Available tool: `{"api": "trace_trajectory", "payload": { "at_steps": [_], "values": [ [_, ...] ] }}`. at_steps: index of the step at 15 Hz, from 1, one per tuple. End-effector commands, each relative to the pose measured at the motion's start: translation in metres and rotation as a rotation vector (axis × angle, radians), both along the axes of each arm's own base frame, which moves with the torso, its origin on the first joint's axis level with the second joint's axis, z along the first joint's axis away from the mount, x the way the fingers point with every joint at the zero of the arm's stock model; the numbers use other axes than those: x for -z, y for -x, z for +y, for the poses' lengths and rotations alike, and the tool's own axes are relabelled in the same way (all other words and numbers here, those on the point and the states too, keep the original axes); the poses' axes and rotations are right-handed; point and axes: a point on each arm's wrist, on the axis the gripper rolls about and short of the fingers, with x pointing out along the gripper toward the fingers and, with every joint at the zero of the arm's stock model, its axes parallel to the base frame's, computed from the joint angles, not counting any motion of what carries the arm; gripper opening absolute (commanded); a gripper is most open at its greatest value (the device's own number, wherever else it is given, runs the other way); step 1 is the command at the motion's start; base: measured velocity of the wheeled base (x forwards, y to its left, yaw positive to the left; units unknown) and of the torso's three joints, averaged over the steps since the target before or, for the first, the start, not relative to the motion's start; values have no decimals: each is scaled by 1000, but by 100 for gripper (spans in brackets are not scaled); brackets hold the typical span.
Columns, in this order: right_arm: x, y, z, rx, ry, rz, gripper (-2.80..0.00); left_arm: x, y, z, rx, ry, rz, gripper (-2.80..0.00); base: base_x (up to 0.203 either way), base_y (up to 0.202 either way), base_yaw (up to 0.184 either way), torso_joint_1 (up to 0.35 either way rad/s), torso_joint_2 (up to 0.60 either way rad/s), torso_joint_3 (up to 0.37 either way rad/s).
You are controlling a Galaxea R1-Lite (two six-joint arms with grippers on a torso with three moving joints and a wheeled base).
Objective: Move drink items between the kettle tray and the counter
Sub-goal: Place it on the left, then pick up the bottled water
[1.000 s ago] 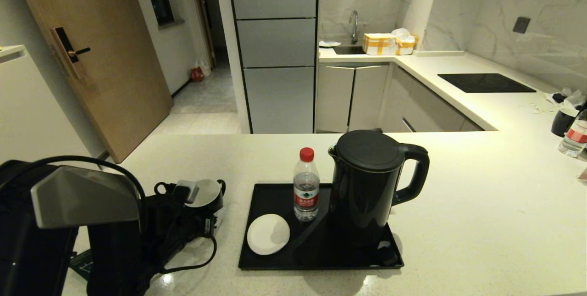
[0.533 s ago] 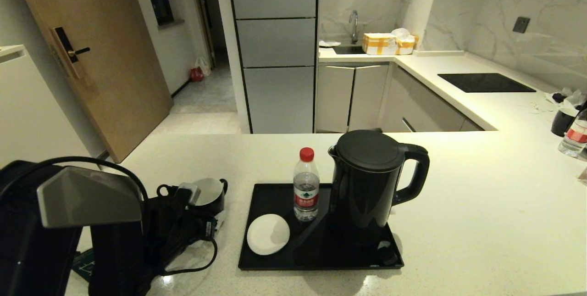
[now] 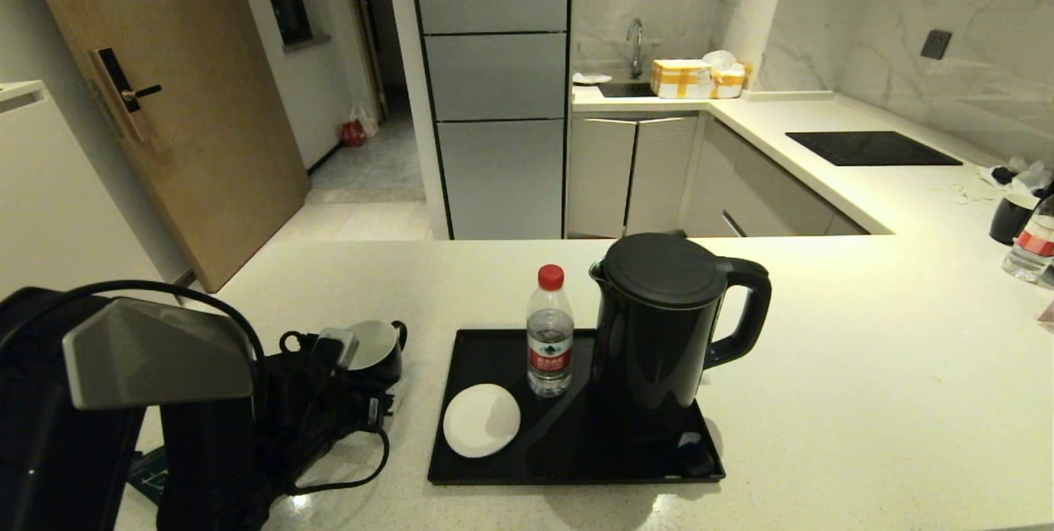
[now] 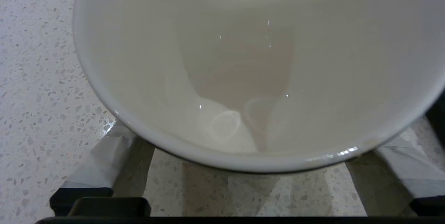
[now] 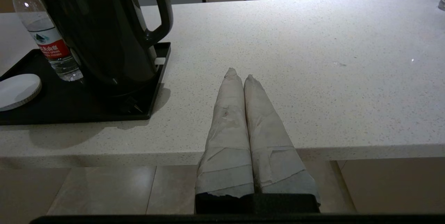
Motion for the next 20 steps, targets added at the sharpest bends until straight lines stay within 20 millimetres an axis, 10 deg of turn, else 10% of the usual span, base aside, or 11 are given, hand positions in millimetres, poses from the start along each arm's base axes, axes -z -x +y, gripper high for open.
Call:
{"api": "trace_trajectory", "payload": {
  "at_steps": [1,14,20],
  "values": [
    [0,0,0,0,0,4,-280,-2,1,0,-2,0,-9,0,0,0,0,0,0,0],
    [0,0,0,0,0,4,-280,-29,34,5,2,17,3,0,0,0,0,0,0,0],
    [0,0,0,0,0,2,-280,-88,64,7,37,72,-157,0,0,0,0,0,0,0]
  ]
}}
